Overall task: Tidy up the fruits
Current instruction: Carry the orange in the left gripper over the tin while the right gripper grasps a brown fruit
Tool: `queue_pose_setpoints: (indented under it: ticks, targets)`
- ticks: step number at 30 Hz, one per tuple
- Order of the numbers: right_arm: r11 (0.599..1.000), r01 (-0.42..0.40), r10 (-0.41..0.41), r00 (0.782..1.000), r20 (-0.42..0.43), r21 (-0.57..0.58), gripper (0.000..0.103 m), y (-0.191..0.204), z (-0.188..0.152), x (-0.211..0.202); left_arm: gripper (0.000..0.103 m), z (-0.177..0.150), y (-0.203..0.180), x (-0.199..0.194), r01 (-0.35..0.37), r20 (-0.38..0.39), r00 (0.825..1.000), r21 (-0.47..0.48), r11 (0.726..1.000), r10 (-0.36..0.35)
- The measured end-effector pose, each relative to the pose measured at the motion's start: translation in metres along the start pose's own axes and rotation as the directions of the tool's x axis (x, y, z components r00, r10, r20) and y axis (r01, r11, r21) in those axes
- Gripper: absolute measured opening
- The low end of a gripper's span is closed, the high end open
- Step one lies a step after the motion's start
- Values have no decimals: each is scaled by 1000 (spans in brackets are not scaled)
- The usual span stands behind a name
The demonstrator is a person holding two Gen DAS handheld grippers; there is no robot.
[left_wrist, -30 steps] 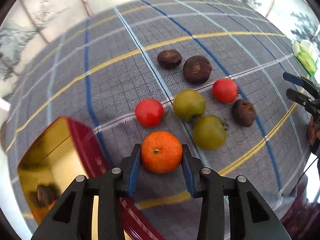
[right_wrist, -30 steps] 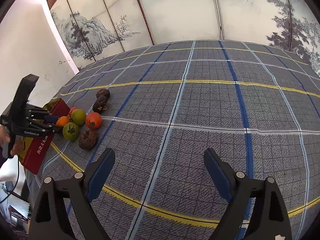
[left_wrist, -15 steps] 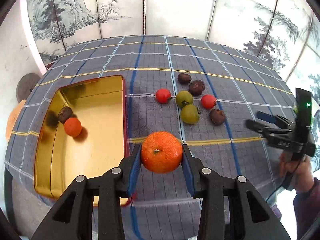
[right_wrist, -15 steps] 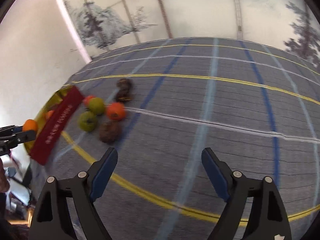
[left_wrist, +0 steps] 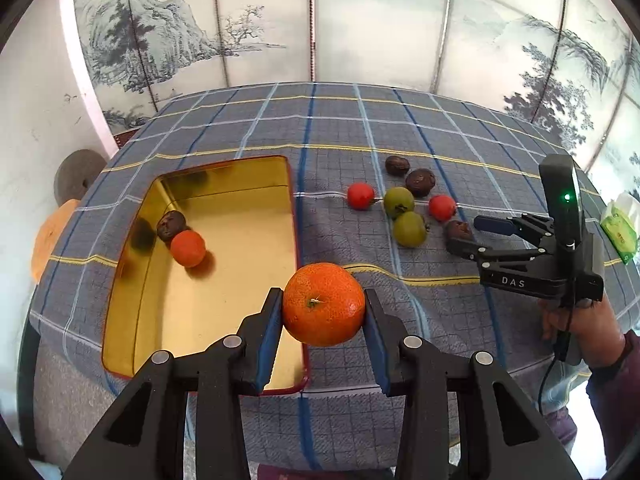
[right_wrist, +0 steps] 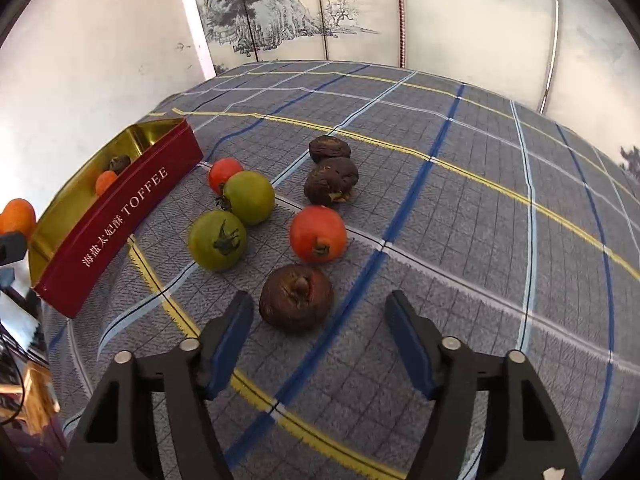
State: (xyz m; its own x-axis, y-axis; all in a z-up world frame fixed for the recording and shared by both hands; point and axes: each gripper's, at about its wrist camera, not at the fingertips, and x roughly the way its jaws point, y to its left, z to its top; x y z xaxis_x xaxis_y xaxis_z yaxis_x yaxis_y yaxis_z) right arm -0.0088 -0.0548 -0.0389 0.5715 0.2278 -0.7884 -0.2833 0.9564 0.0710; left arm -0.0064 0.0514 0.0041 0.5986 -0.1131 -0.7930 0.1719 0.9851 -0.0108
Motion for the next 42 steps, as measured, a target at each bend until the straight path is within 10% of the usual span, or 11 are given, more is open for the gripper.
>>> queue_pose_setpoints:
  ticks: [2,12,42]
  targets:
    - [1000,-5,5,1000,4,-13,35,2,1,0,40,0,2,0,-15,4,1000,-5,1000,15]
    - [950,56,-81,994,68,306,35,-68,-10,-22,40,-3,21,7,-106,1,994,-30,994,106]
    - [961,85,-99,994,40,264,36,-59,-7,-16,41,-11,98,65,-343,-69,938,-72,937,338]
